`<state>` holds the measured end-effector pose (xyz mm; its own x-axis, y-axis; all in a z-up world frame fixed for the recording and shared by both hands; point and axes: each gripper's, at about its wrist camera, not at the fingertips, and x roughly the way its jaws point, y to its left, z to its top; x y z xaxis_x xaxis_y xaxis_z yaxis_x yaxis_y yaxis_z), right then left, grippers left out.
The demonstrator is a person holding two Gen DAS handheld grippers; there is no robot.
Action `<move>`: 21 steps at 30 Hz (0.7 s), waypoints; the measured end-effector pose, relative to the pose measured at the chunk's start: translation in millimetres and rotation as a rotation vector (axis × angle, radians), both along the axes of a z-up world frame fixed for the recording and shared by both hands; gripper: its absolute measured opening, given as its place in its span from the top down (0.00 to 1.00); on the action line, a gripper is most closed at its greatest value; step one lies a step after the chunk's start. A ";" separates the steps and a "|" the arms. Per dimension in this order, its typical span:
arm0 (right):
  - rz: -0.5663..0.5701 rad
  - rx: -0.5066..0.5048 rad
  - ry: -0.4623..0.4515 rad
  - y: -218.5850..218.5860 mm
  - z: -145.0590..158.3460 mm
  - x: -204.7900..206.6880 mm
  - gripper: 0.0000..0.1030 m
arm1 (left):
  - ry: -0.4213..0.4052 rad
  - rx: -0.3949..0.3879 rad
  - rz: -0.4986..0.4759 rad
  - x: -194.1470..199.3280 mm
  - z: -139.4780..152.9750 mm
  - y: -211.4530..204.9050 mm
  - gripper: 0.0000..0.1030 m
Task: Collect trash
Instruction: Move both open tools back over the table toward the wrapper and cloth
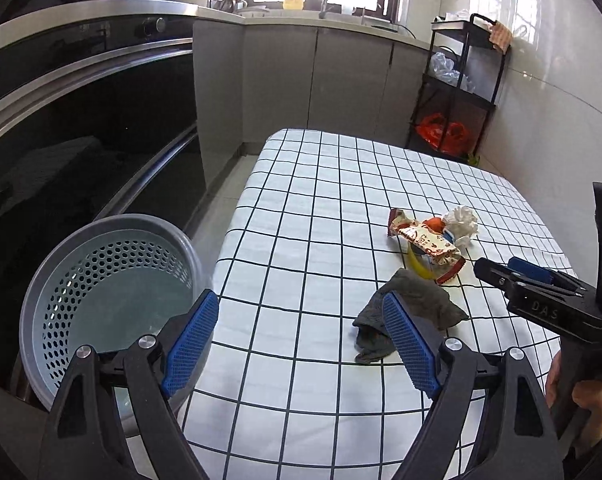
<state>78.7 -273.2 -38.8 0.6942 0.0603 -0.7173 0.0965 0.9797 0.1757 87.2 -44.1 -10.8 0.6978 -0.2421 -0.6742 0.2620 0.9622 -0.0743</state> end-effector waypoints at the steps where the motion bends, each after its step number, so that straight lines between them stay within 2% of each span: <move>1: 0.009 0.000 0.002 1.9 -1.5 3.6 0.32 | 0.003 -0.004 0.000 1.0 -0.8 -1.5 0.20; 9: 0.050 -0.038 0.025 22.6 -14.1 37.3 0.32 | 0.021 -0.010 0.008 8.6 -5.1 -3.5 0.18; 19: 0.036 -0.090 0.067 31.9 -29.4 64.7 0.32 | 0.036 0.011 -0.001 12.9 -10.1 -4.7 0.18; 21: 0.042 -0.098 0.073 35.9 -31.4 66.5 0.36 | 0.034 0.013 -0.001 12.3 -10.3 -4.3 0.18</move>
<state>145.3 -237.3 -70.1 0.6381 0.0158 -0.7698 0.0637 0.9953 0.0732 99.6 -48.4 -21.0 0.6739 -0.2342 -0.7007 0.2610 0.9627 -0.0707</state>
